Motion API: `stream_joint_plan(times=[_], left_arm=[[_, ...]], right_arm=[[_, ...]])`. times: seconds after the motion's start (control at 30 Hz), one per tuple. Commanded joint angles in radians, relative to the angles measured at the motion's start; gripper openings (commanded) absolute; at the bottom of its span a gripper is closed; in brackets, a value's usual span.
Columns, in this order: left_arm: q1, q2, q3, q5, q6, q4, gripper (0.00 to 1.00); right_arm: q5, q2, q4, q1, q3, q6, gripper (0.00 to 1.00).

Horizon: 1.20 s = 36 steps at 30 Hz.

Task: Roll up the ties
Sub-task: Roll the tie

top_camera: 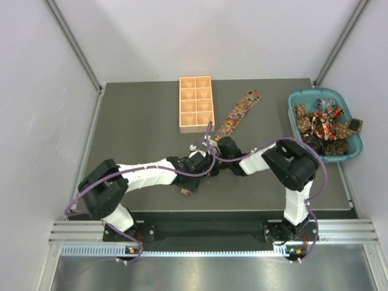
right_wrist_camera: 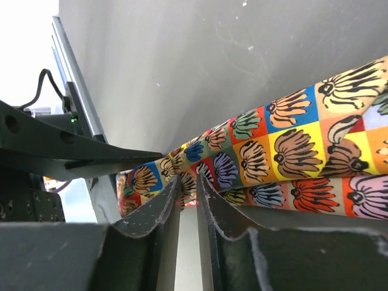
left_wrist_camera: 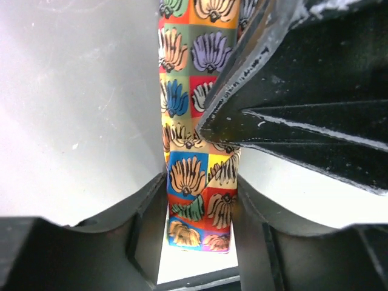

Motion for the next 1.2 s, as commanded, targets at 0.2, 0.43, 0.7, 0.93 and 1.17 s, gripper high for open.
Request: stream_joint_plan(times=[0.2, 0.43, 0.7, 0.93, 1.17], left_arm=[[0.009, 0.094, -0.009, 0.0, -0.03, -0.172, 0.5], [0.008, 0.064, 0.008, -0.007, -0.006, -0.151, 0.61], [0.015, 0.048, 0.048, 0.017, 0.034, -0.105, 0.57], [0.029, 0.033, 0.04, 0.066, 0.094, -0.068, 0.6], [0.035, 0.05, 0.037, 0.092, 0.131, -0.013, 0.68]], right_arm=[[-0.008, -0.02, -0.002, 0.055, 0.033, -0.072, 0.23], [-0.016, -0.015, -0.005, 0.055, 0.04, -0.074, 0.19], [-0.019, -0.022, -0.008, 0.057, 0.039, -0.08, 0.18], [-0.017, -0.017, -0.014, 0.057, 0.045, -0.08, 0.18], [-0.022, -0.011, -0.013, 0.057, 0.047, -0.078, 0.18]])
